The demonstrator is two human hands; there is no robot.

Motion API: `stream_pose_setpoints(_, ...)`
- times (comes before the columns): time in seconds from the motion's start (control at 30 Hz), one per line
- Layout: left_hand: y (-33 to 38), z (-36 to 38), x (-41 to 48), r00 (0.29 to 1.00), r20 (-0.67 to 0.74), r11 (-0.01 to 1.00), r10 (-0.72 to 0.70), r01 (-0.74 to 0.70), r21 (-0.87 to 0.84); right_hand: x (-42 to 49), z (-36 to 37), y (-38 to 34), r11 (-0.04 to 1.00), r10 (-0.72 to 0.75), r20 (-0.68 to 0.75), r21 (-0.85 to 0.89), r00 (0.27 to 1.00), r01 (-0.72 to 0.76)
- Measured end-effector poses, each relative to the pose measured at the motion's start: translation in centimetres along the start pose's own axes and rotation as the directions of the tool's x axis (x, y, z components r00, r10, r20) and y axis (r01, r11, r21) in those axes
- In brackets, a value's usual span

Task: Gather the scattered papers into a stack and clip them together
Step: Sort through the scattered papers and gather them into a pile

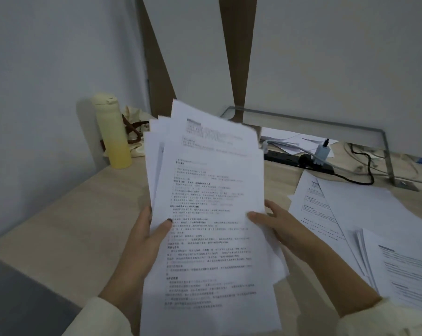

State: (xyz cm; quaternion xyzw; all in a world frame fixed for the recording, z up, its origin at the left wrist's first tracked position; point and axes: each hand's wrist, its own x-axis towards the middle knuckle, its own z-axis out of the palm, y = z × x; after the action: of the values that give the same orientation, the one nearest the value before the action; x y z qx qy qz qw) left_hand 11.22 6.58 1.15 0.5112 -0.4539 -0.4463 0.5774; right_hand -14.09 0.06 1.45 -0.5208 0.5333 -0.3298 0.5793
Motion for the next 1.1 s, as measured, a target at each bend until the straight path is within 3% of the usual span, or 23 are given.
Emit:
stream_pose_setpoints(0.13, 3.4, 0.2, 0.6, 0.985, -0.018, 0.984, 0.172, -0.172, -0.045, -1.9, -0.6, -4.2, 0.970, -0.226, 0.033, 0.102, 0.974, 0.221)
stream_pose_setpoints(0.23, 5.6, 0.6, 1.8, 0.969, -0.042, 0.963, 0.245, -0.248, -0.105, -3.0, -1.1, -6.3, 0.947, -0.304, 0.025, 0.119, 0.952, 0.299)
stream_pose_setpoints(0.6, 8.6, 2.8, 3.9, 0.943, 0.080, 0.940, 0.323, -0.309, -0.144, -4.6, -1.2, -8.2, 0.890, -0.409, 0.012, 0.228, 0.912, 0.396)
stream_pose_setpoints(0.73, 8.2, 3.2, 4.0, 0.950, 0.130, 0.948, 0.285, -0.259, -0.188, -4.5, -1.3, -7.4, 0.886, -0.394, -0.033, 0.251, 0.918, 0.390)
stream_pose_setpoints(0.93, 6.3, 3.2, 3.8, 0.971, 0.103, 0.962, 0.215, -0.193, -0.194, -4.4, -0.3, -5.8, 0.909, -0.368, -0.038, 0.195, 0.929, 0.368)
stream_pose_setpoints(1.1, 7.5, 2.5, 4.1, 0.945, 0.080, 0.931, 0.318, -0.295, -0.215, -4.3, -1.2, -6.7, 0.887, -0.413, -0.081, 0.189, 0.907, 0.421)
